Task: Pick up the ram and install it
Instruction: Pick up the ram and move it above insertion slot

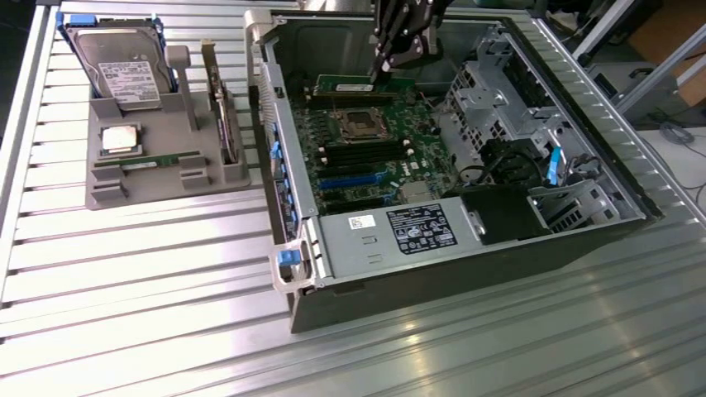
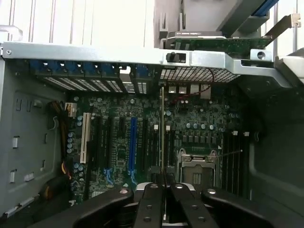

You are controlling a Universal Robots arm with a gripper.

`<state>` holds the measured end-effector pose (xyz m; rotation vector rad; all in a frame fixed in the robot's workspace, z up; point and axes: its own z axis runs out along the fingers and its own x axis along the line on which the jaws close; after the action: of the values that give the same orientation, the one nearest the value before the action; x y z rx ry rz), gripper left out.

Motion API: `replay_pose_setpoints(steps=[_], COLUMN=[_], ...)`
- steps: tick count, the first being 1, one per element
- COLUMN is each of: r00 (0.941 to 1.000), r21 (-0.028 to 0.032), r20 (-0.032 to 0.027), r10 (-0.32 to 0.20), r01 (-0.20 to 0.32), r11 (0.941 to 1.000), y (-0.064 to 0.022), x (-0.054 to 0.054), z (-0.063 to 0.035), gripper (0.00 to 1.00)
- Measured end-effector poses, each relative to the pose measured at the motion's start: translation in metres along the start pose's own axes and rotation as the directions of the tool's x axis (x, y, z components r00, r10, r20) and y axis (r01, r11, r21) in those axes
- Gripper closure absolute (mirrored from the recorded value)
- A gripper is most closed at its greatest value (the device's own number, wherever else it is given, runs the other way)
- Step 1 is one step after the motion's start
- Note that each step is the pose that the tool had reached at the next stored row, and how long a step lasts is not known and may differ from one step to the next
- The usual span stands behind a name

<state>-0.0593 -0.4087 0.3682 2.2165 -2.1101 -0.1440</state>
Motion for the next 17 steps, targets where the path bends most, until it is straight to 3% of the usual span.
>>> replay_pose_setpoints(steps=[2,6,7,8,17], r00=[1.0,0.9995,0.9991,0.9989,0.9989], r21=[-0.0007,0.0006,0.001,0.001,-0.0072], r20=[0.0045,0.032,0.0421,0.0461,0.0467], r10=[-0.001,-0.005,-0.006,-0.007,-0.007], r01=[0.001,0.005,0.006,0.007,0.008], r11=[1.0,1.0,1.0,1.0,0.9999], y=[-0.0061,-0.0122,-0.0153,-0.0194,-0.0592], x=[0.0,0.001,0.001,0.001,0.003], z=[-0.0005,-0.0013,-0.0017,-0.002,-0.0059], gripper=[0.88,0.88,0.88,0.88,0.88])
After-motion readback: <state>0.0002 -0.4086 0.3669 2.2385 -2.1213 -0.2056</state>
